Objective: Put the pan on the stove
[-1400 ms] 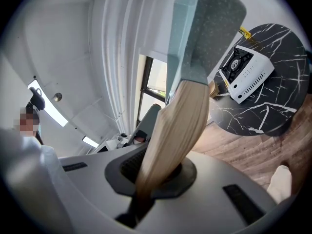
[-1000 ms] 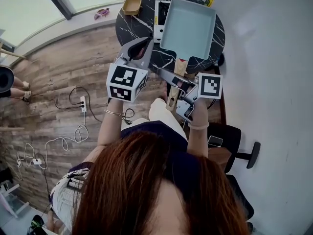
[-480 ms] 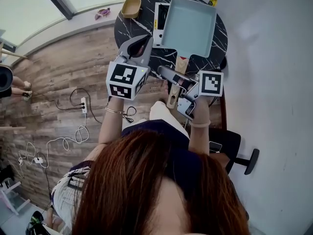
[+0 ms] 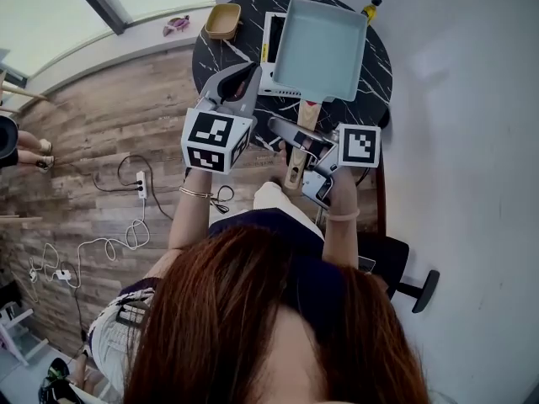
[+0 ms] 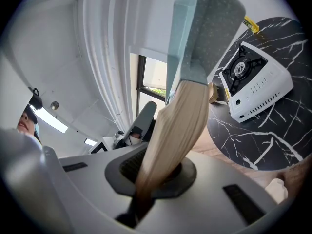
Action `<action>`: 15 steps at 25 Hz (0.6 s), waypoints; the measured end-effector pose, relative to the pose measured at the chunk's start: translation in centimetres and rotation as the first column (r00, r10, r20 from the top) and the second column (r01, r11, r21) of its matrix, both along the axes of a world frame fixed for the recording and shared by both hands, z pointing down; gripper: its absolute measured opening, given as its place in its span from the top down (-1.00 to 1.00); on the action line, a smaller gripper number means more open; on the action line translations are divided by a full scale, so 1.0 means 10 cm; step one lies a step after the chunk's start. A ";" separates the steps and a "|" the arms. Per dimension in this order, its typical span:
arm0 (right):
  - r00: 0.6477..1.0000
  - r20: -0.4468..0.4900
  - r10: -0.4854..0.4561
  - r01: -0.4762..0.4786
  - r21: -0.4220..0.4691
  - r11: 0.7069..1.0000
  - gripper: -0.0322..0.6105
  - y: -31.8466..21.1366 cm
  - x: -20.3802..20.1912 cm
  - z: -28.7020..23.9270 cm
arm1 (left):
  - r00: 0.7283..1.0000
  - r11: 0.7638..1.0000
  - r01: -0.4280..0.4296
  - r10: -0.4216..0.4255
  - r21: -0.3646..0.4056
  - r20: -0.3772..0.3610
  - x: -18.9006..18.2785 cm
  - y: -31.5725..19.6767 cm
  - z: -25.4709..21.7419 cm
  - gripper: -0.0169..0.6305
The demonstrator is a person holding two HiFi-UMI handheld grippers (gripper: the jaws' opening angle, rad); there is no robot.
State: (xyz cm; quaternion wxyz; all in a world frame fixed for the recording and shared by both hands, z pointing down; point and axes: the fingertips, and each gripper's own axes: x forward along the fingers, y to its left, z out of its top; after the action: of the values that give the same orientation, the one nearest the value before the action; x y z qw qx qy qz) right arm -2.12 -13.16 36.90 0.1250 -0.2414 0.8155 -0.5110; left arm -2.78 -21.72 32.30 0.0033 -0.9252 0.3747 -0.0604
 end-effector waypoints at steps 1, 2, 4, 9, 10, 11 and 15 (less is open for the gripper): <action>1.000 0.000 -0.002 0.002 -0.003 1.000 0.83 -0.06 0.04 0.01 | 1.000 1.000 0.002 -0.002 -0.003 0.000 0.04 -0.06 0.01 0.91; 1.000 0.002 -0.005 0.005 -0.007 1.000 0.83 -0.14 0.08 0.02 | 1.000 1.000 0.005 -0.005 -0.007 0.002 0.08 -0.14 0.02 0.91; 1.000 0.008 -0.012 0.012 -0.013 1.000 0.83 -0.24 0.16 0.04 | 1.000 1.000 0.010 -0.010 -0.011 0.008 0.16 -0.25 0.04 0.91; 1.000 0.007 -0.026 0.026 -0.020 0.999 0.83 -0.37 0.28 0.09 | 1.000 1.000 0.024 -0.024 -0.014 0.016 0.26 -0.37 0.07 0.91; 1.000 0.006 -0.030 0.030 -0.020 0.999 0.83 -0.40 0.30 0.10 | 0.999 1.000 0.027 -0.027 -0.015 0.018 0.28 -0.40 0.07 0.91; 0.999 0.005 -0.032 0.033 -0.020 0.999 0.83 -0.42 0.32 0.11 | 0.999 0.999 0.029 -0.029 -0.015 0.020 0.29 -0.42 0.07 0.91; 0.999 0.004 -0.037 0.037 -0.034 0.999 0.83 -0.51 0.41 0.18 | 0.999 0.999 0.037 -0.036 -0.018 0.027 0.37 -0.50 0.11 0.91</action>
State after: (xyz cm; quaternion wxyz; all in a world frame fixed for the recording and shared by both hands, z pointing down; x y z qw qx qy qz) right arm 1.98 -18.27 38.74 0.1130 -0.2274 0.8108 -0.5273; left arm 0.92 -26.67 33.42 -0.0013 -0.9173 0.3908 -0.0760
